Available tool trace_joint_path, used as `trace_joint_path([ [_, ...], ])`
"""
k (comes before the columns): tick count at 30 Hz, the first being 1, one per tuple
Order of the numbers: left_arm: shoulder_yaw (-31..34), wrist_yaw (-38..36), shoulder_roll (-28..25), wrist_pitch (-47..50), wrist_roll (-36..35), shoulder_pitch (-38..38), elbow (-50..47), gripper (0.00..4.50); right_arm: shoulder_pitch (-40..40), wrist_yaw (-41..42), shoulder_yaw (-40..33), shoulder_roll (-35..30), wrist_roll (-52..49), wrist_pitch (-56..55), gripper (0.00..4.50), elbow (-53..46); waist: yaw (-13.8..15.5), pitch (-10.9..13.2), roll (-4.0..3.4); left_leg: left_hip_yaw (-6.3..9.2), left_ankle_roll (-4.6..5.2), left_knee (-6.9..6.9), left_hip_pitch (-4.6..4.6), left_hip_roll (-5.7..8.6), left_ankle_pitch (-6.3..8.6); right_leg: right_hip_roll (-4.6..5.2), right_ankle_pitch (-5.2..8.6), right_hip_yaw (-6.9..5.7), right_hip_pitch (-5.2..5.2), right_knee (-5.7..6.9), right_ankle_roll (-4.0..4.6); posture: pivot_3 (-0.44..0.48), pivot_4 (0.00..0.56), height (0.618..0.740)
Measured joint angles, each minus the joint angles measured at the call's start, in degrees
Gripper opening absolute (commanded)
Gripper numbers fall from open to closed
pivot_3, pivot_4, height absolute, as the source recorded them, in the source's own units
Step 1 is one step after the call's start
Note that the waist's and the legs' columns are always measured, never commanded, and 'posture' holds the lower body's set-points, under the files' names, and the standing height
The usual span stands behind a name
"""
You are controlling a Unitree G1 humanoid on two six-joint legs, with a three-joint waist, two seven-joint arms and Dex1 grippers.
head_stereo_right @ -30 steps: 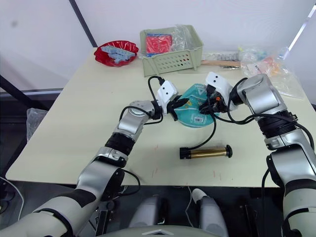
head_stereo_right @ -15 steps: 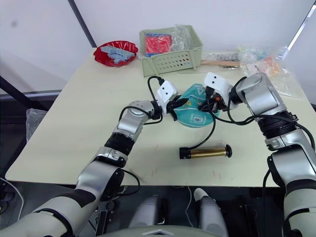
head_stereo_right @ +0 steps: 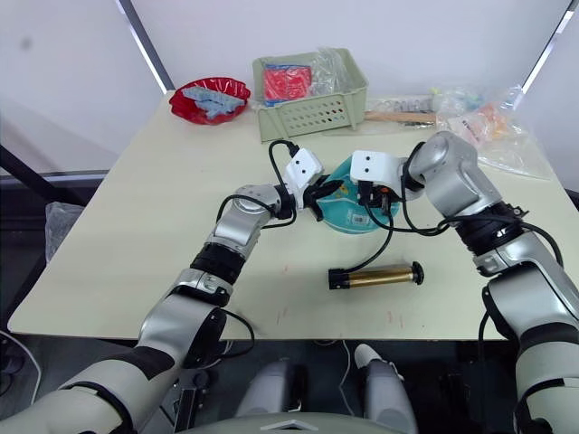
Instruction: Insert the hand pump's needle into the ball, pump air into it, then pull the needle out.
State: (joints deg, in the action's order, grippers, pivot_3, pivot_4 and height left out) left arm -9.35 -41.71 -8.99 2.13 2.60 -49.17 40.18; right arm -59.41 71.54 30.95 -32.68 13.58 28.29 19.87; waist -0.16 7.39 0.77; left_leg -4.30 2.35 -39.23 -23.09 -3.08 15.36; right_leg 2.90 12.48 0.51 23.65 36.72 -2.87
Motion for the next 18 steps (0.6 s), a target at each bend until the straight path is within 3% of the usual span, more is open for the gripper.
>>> trace_joint_path([
  [18, 0.35, 1.95, -0.44, 2.03, 0.02, 0.30, 1.51, 0.00, -0.93, -3.07, 0.55, 8.09, 7.12, -7.47, 0.34, 12.98, -1.02, -1.46, 0.83, 0.08, -0.02, 0.24, 0.79, -0.11, 0.02, 0.02, 0.12, 0.18, -0.33, 0.05, 0.22, 0.000, 0.150, 0.738],
])
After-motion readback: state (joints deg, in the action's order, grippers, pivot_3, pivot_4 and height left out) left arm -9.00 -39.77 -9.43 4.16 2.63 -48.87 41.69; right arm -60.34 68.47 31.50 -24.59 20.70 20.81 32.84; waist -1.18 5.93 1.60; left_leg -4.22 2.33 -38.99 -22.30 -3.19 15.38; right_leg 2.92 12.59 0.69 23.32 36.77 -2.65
